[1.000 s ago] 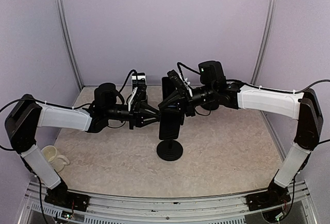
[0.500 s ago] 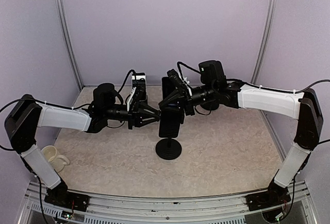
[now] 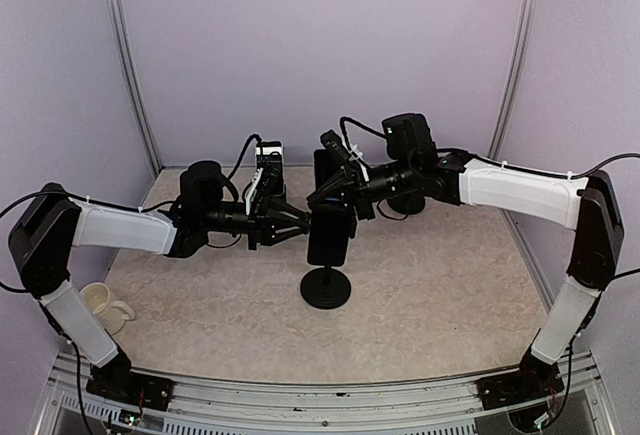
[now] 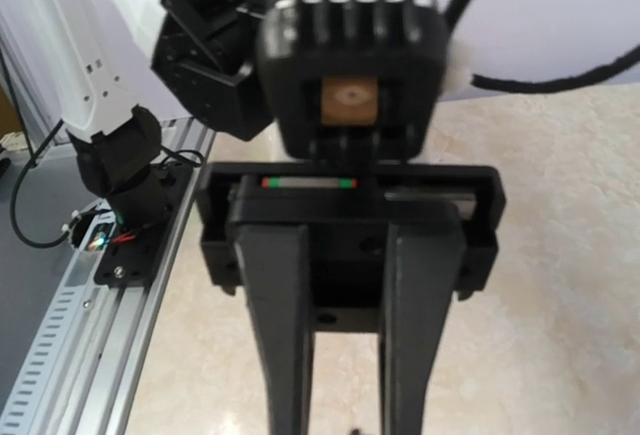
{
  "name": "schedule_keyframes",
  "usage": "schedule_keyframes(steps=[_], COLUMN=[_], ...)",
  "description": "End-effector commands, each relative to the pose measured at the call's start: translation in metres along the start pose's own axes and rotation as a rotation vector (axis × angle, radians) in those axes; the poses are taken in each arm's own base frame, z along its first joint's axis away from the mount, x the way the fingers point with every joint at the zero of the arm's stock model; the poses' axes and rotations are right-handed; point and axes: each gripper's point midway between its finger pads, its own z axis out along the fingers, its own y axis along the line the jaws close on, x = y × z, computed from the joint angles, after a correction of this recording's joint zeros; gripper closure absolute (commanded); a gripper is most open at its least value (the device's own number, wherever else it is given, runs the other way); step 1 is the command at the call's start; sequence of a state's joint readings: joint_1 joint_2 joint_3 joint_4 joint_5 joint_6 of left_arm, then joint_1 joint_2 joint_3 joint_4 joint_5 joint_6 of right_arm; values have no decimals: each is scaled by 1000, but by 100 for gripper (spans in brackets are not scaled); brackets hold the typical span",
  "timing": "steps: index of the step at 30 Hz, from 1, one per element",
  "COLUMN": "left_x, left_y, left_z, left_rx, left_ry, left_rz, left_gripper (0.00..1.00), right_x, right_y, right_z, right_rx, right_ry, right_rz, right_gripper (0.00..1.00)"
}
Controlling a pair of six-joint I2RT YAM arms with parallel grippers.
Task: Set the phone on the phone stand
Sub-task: Install the phone stand at the center of the board.
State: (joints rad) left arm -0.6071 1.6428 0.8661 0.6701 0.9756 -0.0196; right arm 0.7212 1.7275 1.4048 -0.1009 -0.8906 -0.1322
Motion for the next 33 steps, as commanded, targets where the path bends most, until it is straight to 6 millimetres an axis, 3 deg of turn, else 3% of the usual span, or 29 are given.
schedule_keyframes(steps=[1,11,20,26,33], left_x=[-31,-34,-31,-30,-27], left_y=[-9,-14,-12,-10,-7], left_z=[-13,-9,-6,-4,-5], left_rx=[28,34,25,17,9], left_ry=[-39,-41,-34,-31,-26], left_rz=[107,119,109,103,99], left_gripper=[100,100,98,83,58], right_x=[25,21,15,11,9], right_y=[-52,-53,-40,-33,-27], right_z=[-32,-24,-16,-12,-11], right_rx=[182,207,172,148,130], right_ry=[77,90,86,79,71], right_rz=[142,150,113,94,76], right_gripper=[100,100,100,100,100])
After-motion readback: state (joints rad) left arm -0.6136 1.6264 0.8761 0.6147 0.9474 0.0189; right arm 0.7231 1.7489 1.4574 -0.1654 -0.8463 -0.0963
